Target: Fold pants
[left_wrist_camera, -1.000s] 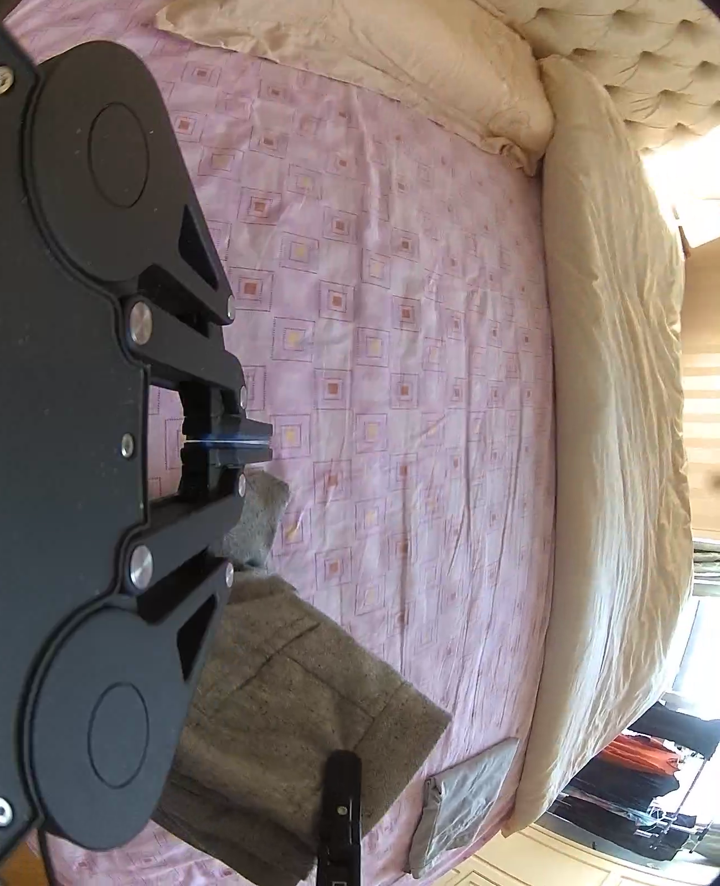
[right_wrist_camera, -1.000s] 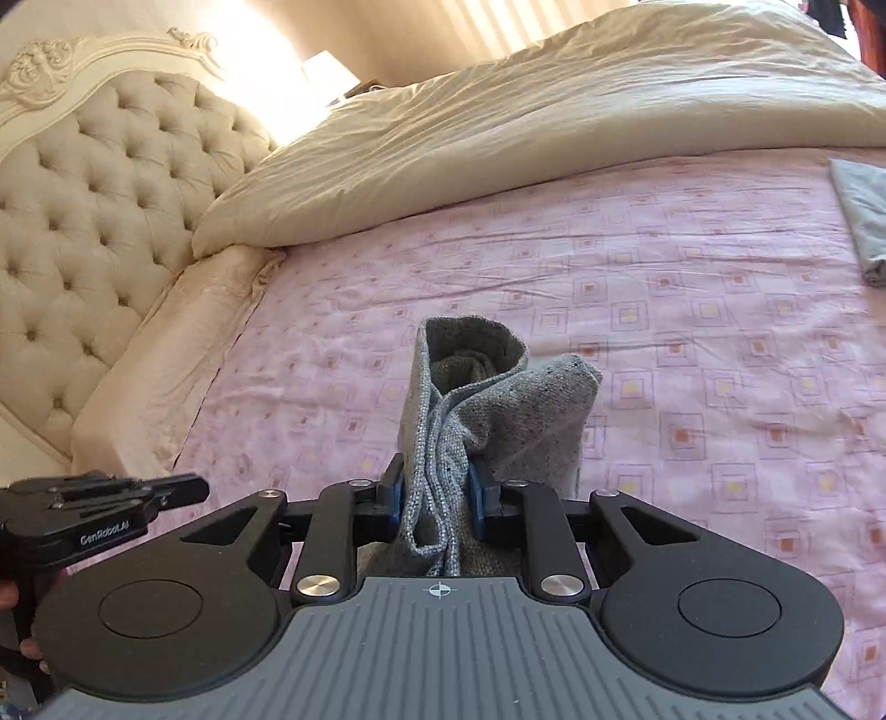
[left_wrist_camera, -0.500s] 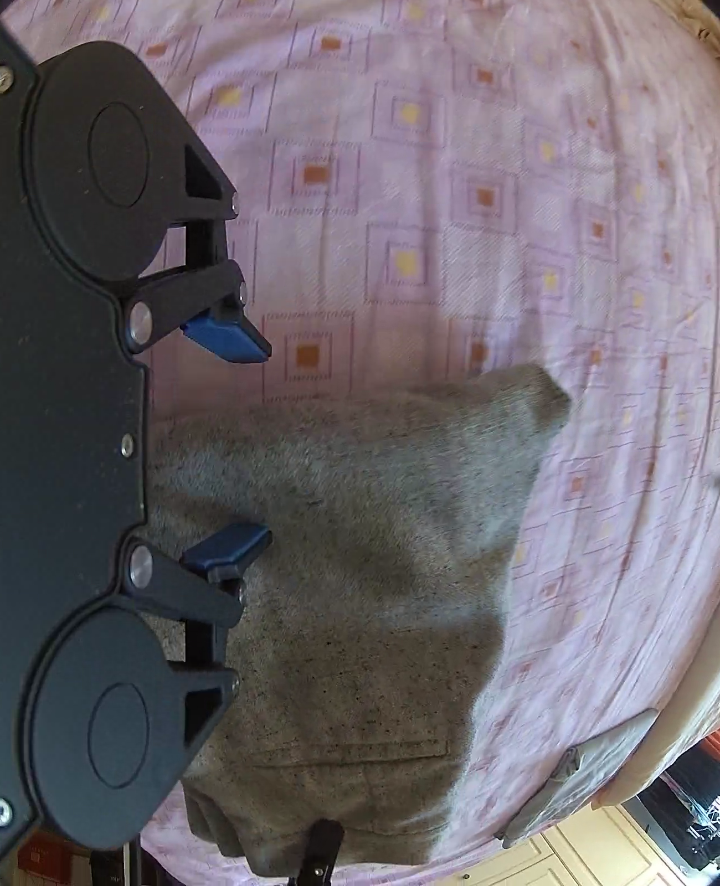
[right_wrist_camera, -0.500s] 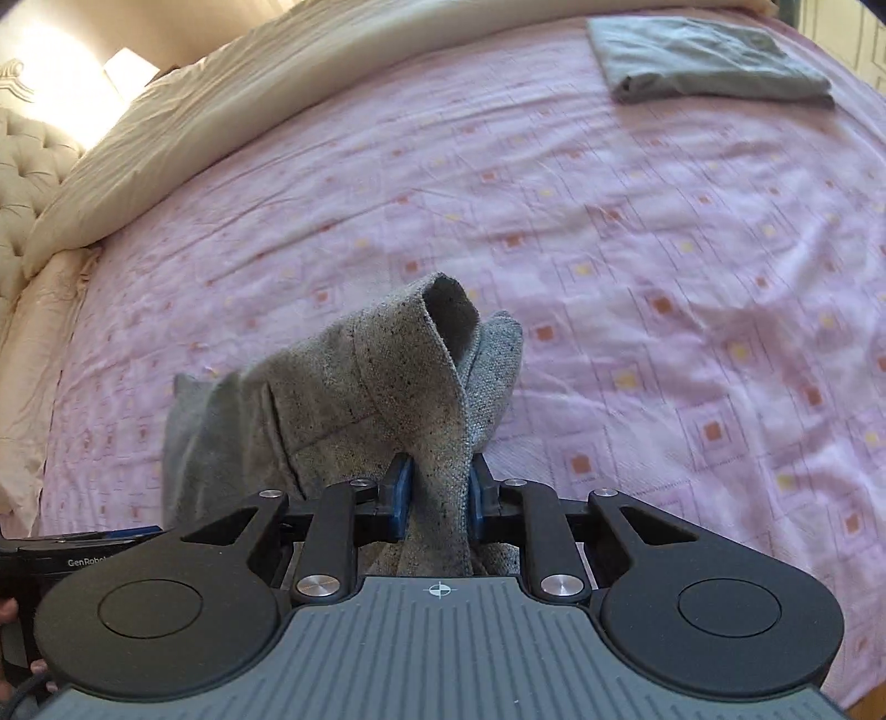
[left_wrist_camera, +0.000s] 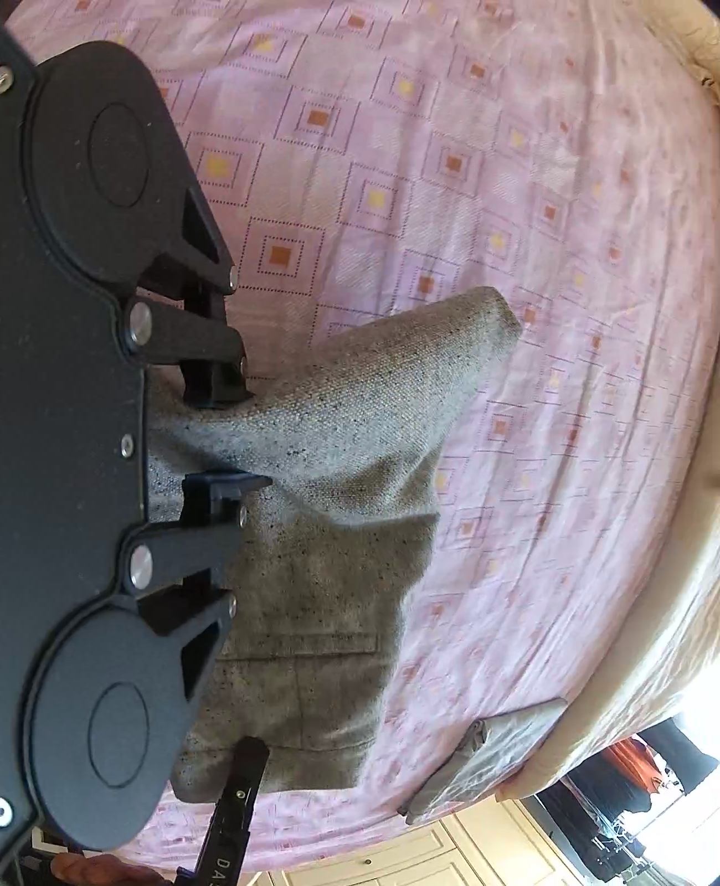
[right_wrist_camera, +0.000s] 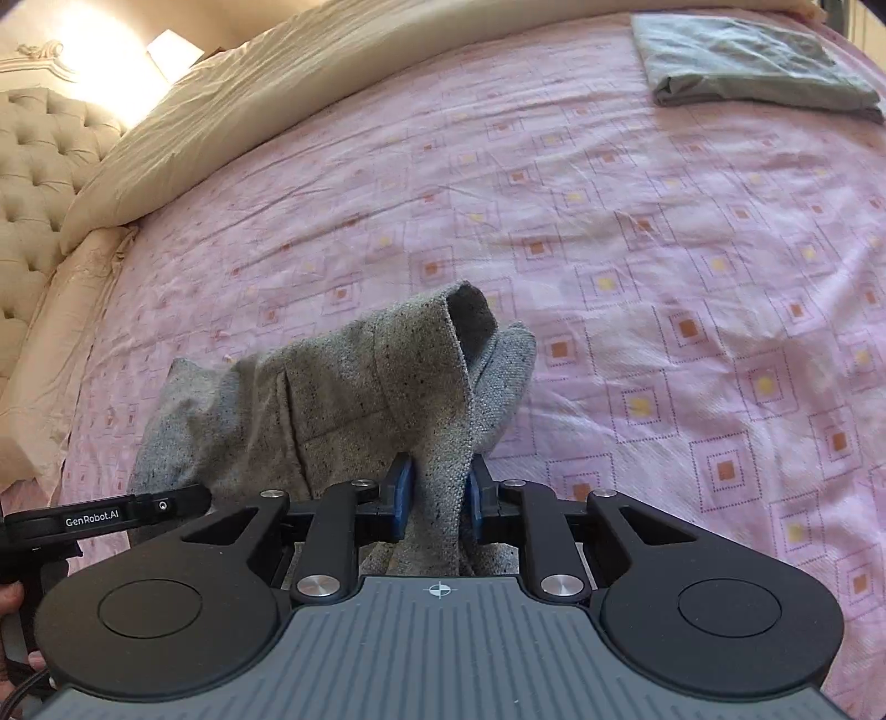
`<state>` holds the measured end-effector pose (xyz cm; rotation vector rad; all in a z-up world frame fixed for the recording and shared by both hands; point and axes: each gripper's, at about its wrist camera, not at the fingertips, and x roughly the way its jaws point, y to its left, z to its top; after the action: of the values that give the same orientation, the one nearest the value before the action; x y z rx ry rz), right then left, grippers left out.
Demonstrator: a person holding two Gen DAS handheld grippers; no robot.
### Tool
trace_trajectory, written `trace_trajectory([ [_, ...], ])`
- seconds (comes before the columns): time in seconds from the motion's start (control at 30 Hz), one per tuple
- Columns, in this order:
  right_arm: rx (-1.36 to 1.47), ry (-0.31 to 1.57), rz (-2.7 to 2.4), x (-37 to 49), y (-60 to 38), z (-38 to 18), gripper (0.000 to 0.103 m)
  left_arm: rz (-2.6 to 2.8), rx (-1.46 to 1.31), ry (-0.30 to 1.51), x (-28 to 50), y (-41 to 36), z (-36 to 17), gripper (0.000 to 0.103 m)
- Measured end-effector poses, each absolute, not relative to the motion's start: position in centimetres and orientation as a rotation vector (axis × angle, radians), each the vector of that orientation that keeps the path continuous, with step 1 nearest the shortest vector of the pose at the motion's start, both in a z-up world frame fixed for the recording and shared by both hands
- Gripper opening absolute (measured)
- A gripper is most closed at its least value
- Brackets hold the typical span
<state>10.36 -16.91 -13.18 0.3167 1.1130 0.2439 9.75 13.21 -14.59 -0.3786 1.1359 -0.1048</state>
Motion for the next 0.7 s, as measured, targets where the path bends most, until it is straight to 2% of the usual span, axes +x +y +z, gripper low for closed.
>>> trace_trajectory([
  [0.3, 0.354, 0.991, 0.443, 15.3, -9.2, -7.8, 0.02, -0.016, -0.344, 1.031, 12.3, 23.2, -8.0, 0.024],
  [0.33, 0.368, 0.981, 0.465, 16.4, -7.9, -7.8, 0.02, 0.0, -0.338, 1.016, 12.8, 24.6, -7.8, 0.026],
  [0.4, 0.361, 0.967, 0.492, 18.3, -5.5, -8.1, 0.02, 0.029, -0.304, 1.026, 13.8, 26.8, -8.5, 0.036],
  [0.43, 0.345, 0.969, 0.485, 19.1, -4.4, -8.8, 0.023, 0.059, -0.277, 1.049, 14.4, 27.7, -9.3, 0.049],
  [0.47, 0.321, 0.982, 0.458, 20.0, -3.5, -9.7, 0.025, 0.115, -0.238, 1.079, 14.7, 28.4, -10.3, 0.053],
  [0.57, 0.18, 1.078, 0.24, 21.9, -2.0, -13.0, 0.025, 0.19, -0.169, 1.139, 14.8, 29.4, -12.8, 0.052],
  [0.7, 0.142, 1.003, 0.277, 20.2, -1.1, -11.9, 0.025, 0.134, -0.174, 1.111, 13.6, 28.6, -13.3, 0.054],
])
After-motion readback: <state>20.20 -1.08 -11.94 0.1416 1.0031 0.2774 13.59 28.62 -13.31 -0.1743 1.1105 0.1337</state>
